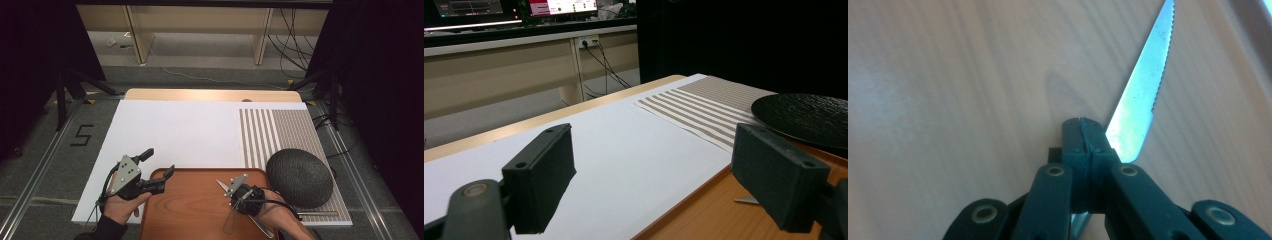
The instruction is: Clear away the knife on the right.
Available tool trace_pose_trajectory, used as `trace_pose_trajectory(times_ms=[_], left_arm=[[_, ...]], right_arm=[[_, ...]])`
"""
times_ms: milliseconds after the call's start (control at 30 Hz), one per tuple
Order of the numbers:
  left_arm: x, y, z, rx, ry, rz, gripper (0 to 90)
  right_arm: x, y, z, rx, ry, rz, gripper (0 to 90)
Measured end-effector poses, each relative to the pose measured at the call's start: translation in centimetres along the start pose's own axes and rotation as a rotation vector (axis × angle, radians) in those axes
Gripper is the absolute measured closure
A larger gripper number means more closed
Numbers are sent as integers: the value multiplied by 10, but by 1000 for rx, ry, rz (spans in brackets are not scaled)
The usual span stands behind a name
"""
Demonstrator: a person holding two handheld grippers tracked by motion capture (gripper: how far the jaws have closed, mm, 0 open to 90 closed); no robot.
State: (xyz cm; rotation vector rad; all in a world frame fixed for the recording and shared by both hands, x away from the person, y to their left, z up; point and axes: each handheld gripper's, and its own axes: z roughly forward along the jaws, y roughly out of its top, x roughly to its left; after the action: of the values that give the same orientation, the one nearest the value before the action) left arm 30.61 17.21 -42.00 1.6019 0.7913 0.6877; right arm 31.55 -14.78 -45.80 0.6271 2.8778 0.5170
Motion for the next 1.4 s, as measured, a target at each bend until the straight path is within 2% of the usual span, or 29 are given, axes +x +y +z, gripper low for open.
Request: trace_pose_trajectory(times_ms=[267,433,633,900,1400], left_arm=[[1,-1,0,2,1,-3,169],[1,0,0,0,2,-3,170],[1,0,-1,-1,4,-3,170],[1,0,-2,-5,7,-2,170],[1,1,-2,-7,4,1,171]], right_arm=[[-12,-5,-2,13,-10,37,900],[-15,-8,-3,25,-32,49,900],[-18,-11,-4,33,-23,77,900],[-20,-14,-7,65,-9,140,900],[-23,-32,-16,119,-10,149,900]])
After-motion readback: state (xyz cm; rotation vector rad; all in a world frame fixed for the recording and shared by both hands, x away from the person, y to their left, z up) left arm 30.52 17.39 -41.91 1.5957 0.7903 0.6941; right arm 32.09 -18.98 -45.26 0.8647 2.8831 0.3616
